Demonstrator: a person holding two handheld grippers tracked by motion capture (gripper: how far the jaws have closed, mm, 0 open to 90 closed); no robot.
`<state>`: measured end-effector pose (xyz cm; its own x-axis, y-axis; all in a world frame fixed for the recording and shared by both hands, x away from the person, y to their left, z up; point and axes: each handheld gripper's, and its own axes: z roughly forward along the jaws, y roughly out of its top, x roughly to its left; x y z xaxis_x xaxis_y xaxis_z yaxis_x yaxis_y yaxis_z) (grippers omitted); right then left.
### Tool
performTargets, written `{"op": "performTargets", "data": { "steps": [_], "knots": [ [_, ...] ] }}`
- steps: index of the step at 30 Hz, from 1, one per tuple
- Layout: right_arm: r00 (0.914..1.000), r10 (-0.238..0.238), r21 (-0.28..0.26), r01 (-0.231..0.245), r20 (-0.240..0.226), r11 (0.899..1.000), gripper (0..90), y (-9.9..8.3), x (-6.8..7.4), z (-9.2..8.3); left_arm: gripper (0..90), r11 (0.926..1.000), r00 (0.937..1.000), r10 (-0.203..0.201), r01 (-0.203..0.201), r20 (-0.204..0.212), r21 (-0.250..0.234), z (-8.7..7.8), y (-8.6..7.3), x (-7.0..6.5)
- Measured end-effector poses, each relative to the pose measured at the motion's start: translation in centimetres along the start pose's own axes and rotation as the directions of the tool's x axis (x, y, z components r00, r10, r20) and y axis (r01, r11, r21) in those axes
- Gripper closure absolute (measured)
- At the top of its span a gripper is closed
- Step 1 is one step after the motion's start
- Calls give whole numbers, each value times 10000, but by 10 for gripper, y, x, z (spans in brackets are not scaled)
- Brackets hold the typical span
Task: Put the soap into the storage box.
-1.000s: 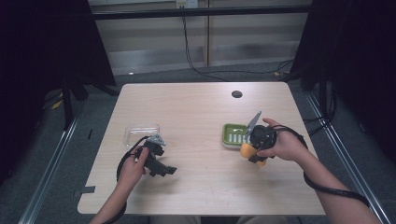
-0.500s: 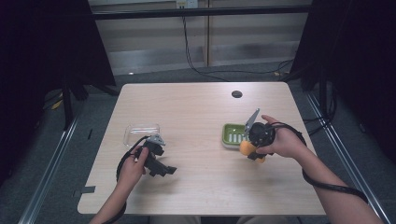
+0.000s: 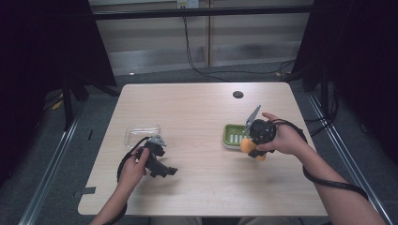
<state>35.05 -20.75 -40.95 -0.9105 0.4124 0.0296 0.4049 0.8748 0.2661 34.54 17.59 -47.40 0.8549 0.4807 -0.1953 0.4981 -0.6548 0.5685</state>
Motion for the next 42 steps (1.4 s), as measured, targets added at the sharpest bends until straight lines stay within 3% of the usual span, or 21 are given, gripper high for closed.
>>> {"op": "performTargets", "data": {
  "steps": [22,37,42],
  "knots": [
    [9997,184,-3,-184,-151,9998,505,7,-11,-3,35,10000,10000,-10,10,67,-19,2,0,0],
    [9987,514,-48,-513,32,9987,505,10,-19,-5,35,9999,10000,85,-86,45,73,0,0,1],
    [9992,396,35,-396,29,9992,505,12,-20,-6,35,10000,10000,44,-44,57,-10,0,-1,1]
  ]
}}
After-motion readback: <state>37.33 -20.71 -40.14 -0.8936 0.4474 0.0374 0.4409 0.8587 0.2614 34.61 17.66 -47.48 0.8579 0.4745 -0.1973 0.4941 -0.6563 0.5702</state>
